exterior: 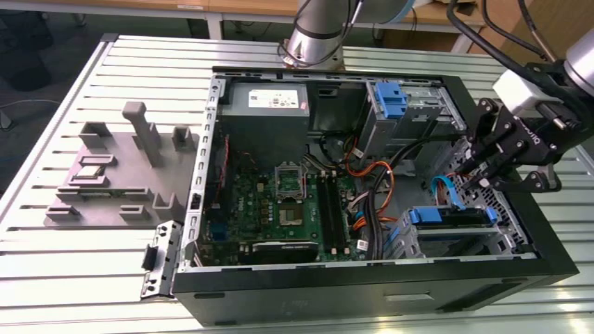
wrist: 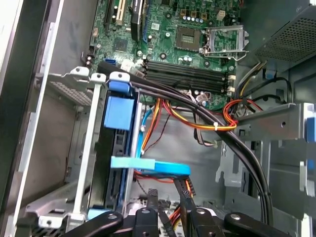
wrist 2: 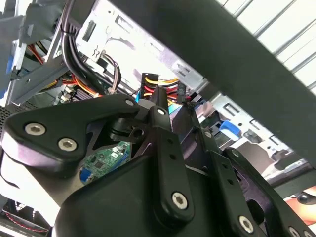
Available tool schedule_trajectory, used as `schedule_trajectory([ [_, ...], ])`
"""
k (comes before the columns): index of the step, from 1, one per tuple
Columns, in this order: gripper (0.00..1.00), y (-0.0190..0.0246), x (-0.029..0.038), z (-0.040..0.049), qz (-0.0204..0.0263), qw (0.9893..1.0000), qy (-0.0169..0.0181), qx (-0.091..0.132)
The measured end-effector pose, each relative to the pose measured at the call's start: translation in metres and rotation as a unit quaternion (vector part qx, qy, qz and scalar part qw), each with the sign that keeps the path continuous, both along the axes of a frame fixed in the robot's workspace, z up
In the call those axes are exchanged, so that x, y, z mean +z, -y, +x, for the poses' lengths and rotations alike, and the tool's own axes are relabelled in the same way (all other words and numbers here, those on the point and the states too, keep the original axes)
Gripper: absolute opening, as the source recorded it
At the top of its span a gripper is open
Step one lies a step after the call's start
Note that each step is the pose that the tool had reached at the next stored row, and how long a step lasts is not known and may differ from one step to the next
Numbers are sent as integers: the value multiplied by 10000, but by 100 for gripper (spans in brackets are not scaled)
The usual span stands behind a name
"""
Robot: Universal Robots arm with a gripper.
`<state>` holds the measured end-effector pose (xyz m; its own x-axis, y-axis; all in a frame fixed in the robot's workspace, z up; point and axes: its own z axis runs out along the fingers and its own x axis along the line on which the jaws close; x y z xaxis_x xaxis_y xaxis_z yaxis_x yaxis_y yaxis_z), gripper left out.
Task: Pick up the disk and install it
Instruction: 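Insert the second disk wire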
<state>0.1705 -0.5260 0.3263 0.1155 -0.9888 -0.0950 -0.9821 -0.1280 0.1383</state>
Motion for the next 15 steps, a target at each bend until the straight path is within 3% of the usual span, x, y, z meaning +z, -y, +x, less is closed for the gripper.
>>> schedule_trajectory([
  [11, 29, 0, -15, -32, 8, 10000, 0, 0],
  [13, 16, 0, -16, -32, 8, 10000, 0, 0],
  [15, 11, 0, -16, -32, 7, 10000, 0, 0],
])
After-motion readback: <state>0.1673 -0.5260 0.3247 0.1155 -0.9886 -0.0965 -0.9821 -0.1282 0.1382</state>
